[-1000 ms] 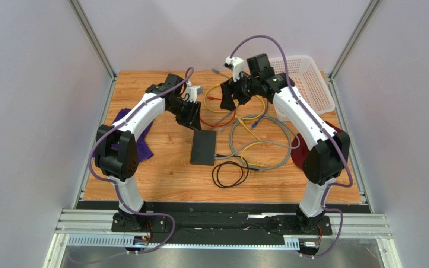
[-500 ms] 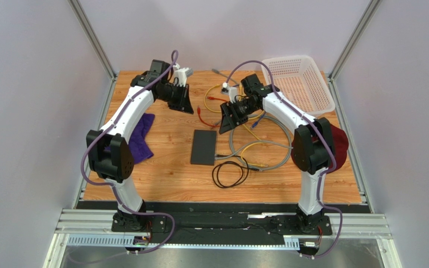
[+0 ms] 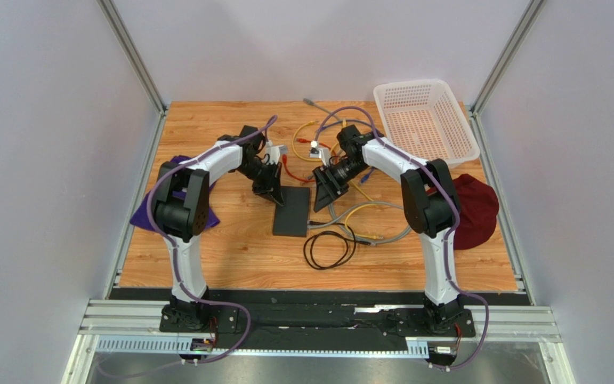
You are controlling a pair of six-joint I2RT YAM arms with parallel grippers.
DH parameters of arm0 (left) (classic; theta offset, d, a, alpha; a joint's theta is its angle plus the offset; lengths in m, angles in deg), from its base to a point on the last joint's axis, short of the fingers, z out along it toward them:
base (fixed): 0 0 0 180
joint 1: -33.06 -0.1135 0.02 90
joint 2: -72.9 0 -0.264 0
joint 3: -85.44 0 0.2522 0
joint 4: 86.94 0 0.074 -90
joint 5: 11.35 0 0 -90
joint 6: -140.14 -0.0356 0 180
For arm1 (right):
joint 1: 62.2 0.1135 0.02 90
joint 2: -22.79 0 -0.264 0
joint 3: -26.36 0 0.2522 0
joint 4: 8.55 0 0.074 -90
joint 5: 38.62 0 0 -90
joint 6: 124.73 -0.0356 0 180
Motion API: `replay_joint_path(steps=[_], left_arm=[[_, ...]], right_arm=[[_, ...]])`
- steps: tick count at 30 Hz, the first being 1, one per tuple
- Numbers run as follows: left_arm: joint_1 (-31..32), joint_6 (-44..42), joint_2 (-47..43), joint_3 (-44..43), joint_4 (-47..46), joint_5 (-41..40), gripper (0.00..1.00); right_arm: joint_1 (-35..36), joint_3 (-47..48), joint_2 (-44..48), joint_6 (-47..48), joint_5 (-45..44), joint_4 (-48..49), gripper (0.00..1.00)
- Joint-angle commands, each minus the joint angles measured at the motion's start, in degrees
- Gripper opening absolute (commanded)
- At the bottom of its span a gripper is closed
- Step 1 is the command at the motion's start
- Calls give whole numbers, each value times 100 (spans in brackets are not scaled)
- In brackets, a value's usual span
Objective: Pull the plug from the switch port
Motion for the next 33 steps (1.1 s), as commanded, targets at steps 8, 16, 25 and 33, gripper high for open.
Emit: replay_joint_path(steps=[8,16,25,33], left_arm=[[374,-524,496,-102,155,-547,0],[453,-594,514,-199,181,-855,0],[515,-647,400,-120,190,-829,0],[542,-744,382,-128,217,-926,0]], right_arm=[[184,215,-620,60,3,134,69],[500,232,-875,139,-33,187,63],[413,382,-1156,183,-86,143,52],[404,496,-1376,420,187,12,41]])
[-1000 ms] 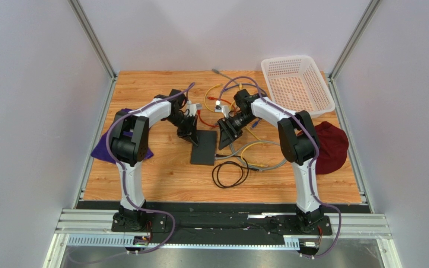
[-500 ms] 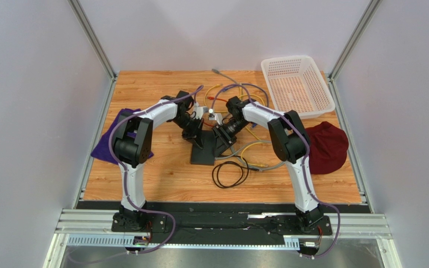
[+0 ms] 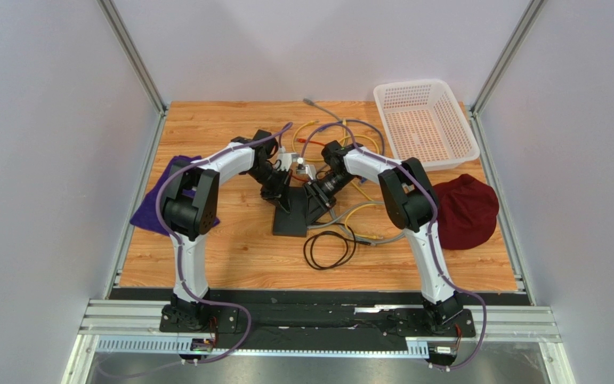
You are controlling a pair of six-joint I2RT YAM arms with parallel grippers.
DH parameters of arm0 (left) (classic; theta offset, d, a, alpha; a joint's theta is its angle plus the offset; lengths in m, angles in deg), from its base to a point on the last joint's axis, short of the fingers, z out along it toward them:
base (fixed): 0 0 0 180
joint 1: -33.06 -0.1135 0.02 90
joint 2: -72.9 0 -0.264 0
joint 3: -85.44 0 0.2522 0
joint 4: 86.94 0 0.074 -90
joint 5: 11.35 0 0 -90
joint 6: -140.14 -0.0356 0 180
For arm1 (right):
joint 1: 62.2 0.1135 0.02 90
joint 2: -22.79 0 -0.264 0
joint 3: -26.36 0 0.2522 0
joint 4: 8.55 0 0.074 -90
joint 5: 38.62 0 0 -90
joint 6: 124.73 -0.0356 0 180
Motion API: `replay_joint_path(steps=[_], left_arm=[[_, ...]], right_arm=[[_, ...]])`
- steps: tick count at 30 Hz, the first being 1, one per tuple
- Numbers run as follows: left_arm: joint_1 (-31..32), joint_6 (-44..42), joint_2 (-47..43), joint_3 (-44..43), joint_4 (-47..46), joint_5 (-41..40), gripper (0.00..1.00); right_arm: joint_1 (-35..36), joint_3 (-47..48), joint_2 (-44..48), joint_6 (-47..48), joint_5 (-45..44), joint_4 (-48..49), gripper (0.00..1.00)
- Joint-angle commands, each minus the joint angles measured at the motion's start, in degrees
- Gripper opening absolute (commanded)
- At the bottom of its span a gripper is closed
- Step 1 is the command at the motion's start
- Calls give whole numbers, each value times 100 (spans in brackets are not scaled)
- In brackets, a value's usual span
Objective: Pull the plug from the switch port
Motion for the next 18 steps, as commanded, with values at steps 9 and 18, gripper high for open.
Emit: replay_joint_path(steps=[9,18], left_arm=[[74,-451,-14,64,-33,-681,0],[74,-451,22,-6,-33,-629,0]], right_arm=[[-45,250,-441,395,-178,-2,30],[-36,250,-433,368,-775,77,15]])
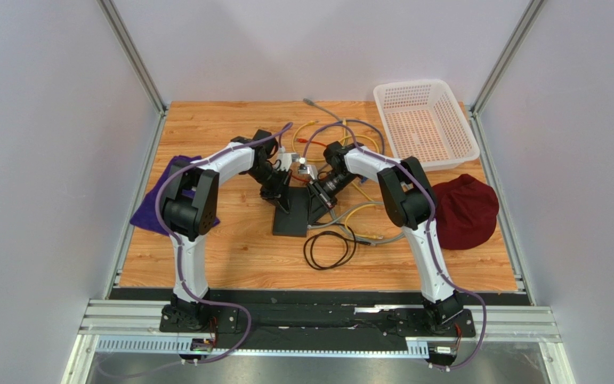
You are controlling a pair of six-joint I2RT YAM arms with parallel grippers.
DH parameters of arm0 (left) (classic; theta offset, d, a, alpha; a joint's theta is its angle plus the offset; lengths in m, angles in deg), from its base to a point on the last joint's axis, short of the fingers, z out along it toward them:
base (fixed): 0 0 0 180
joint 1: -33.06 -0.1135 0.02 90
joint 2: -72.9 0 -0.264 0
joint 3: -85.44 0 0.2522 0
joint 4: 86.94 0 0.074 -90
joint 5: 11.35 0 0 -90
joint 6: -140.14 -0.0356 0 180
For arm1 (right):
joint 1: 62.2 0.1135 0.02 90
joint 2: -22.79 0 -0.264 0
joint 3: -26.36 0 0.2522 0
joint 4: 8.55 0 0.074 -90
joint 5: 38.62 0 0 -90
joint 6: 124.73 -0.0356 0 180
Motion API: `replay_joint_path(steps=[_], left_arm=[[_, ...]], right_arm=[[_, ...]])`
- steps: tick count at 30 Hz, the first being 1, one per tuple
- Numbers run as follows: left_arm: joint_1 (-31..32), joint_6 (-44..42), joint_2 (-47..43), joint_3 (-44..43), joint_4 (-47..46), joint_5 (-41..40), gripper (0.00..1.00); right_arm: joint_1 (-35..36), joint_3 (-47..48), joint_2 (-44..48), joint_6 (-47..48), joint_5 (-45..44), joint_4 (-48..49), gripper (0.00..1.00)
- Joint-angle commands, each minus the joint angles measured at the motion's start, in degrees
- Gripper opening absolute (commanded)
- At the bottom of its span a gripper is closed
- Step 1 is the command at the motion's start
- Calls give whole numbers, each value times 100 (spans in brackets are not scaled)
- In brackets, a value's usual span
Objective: Pull the plug from the switch port
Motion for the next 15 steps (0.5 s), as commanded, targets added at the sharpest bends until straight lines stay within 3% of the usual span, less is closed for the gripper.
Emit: replay_joint_path(steps=[1,7,15], left_arm=[[67,-403,43,-15,-67,-546,0],[67,-394,26,-33,-59,-528,0],[67,-403,43,-77,-59,-510,0]], right_arm=[[43,60,-181,137,-1013,355,14],[52,-11,91,128,-1654,355,7],[43,129,285,662,-1559,-136,0]])
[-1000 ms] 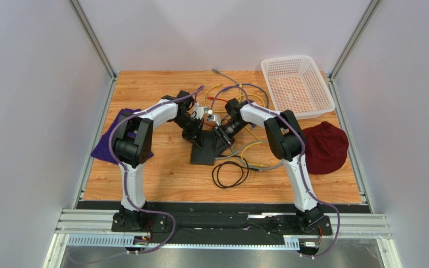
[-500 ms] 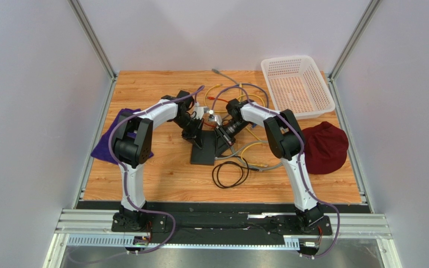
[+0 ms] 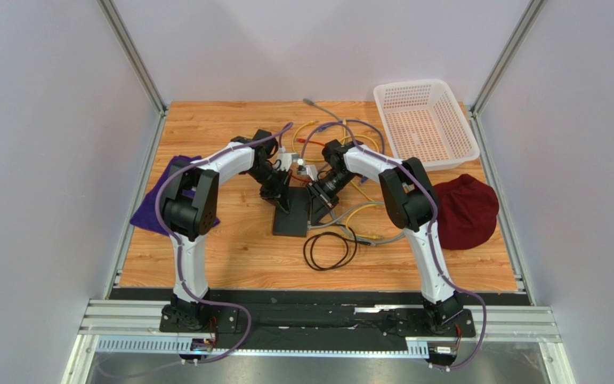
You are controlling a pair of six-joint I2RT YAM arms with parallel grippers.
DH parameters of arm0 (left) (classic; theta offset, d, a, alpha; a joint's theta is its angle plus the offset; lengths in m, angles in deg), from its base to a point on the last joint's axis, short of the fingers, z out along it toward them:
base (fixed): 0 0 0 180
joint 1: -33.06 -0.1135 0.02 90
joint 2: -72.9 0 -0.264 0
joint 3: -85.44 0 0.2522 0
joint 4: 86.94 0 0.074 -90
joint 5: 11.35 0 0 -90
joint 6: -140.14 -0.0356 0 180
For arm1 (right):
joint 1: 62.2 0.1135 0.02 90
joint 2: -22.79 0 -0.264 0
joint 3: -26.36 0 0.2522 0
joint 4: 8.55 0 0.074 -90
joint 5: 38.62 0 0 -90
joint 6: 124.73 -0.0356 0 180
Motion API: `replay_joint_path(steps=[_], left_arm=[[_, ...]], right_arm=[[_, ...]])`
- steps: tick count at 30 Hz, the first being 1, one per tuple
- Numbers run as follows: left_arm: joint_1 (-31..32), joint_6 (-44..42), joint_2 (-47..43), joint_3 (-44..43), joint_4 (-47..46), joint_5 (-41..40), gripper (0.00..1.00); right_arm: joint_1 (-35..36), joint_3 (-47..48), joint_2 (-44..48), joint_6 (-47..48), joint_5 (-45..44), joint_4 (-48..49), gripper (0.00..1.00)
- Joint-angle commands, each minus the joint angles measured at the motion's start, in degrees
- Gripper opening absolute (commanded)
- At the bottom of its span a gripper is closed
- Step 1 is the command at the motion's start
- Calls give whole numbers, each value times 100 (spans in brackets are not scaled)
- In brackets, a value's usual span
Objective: Pull the plug from the switch port
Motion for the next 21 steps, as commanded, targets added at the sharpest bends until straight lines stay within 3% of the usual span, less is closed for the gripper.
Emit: replay_joint_path(steps=[1,14,15,18,21], left_arm=[[74,-379,37,-66,-76,-467,0],[118,-379,11,-48,-85,-414,0],[109,-387,19,-39,-94,-405,0],[109,-370,37,-66,-94,-379,0],[109,-361,46,-101,-68,-352,0]], right_arm=[[12,278,38,648,-974,-230,0],[3,376,406,614,-1026,-303,0],[-5,367,572,596,-1017,-294,5],[-5,219,1010,412,-1078,-84,40],[-14,34,1642,560,-1044,110,52]])
